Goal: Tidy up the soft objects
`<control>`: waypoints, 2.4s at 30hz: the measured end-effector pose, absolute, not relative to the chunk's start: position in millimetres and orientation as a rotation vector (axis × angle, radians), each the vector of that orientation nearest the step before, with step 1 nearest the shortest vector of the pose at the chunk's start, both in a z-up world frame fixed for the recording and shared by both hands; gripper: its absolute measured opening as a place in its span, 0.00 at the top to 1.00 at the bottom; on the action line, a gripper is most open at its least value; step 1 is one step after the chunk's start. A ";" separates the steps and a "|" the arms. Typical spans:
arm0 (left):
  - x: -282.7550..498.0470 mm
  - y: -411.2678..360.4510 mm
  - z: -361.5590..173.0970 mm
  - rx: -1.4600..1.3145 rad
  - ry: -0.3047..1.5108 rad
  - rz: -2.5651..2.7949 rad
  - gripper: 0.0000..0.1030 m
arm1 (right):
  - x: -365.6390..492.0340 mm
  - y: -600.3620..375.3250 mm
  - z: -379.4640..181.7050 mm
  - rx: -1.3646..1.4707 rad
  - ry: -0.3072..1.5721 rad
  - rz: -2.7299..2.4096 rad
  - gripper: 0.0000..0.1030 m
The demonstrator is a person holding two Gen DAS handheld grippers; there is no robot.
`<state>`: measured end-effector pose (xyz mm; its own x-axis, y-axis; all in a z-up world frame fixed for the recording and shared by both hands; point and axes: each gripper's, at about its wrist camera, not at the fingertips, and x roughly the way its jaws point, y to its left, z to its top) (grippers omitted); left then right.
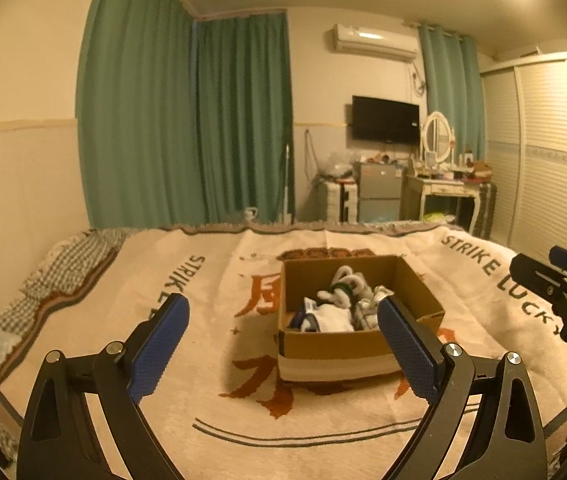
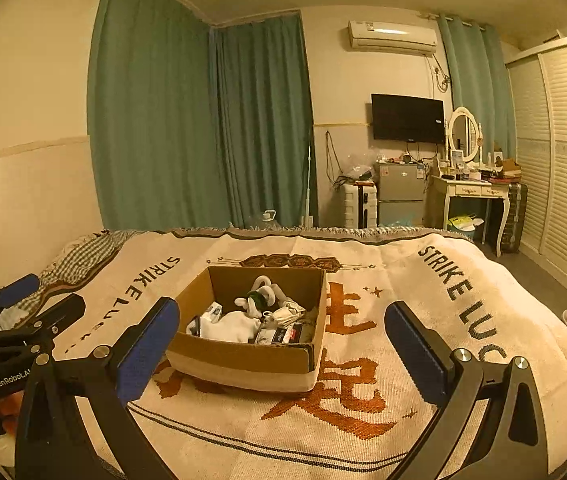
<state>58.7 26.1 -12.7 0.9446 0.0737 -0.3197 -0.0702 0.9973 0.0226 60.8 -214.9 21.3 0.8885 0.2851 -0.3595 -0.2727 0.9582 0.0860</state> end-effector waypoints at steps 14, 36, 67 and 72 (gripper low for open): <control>60.5 20.3 -11.6 -0.005 0.346 0.047 0.06 | 66.0 -207.3 14.4 -0.006 0.403 0.269 0.00; 58.1 20.4 -10.2 0.010 0.344 0.054 0.06 | 67.4 -206.4 9.1 -0.004 0.421 0.258 0.00; 53.1 18.6 -12.8 0.017 0.335 0.050 0.06 | 68.8 -205.0 3.4 -0.002 0.433 0.254 0.00; 54.1 17.2 -13.1 0.025 0.340 0.059 0.06 | 69.0 -204.8 3.1 -0.001 0.435 0.254 0.00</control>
<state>54.1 17.2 -13.1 0.9411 0.0624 -0.3324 -0.0540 0.9979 0.0343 69.0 -204.8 3.1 0.8758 0.2432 -0.4168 -0.2435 0.9684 0.0534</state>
